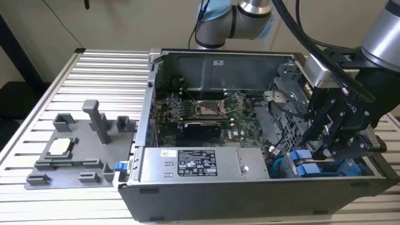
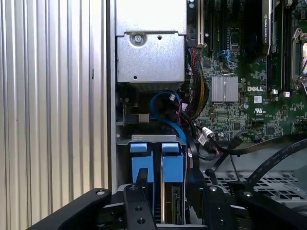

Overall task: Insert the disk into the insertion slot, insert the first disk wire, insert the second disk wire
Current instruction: 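Insert the first disk wire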

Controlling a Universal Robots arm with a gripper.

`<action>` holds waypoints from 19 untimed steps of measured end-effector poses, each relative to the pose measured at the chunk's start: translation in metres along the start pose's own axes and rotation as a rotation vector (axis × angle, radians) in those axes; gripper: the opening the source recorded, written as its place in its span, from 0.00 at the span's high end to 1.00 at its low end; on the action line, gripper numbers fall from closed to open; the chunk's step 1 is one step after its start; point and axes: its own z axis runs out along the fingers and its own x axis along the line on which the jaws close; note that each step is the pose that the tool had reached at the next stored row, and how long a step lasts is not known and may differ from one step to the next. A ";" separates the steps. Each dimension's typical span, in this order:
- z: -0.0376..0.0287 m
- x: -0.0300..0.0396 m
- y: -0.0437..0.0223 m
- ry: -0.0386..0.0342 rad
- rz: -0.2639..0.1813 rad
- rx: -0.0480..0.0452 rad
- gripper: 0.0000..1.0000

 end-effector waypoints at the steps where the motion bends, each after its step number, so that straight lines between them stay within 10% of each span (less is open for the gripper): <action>1: -0.0014 -0.0002 0.0000 0.0008 0.000 0.0000 0.53; 13: -0.0178 -0.0016 -0.0003 0.0078 0.000 0.0001 0.53; 19: -0.0188 -0.0019 -0.0185 0.0082 0.000 -0.0011 0.53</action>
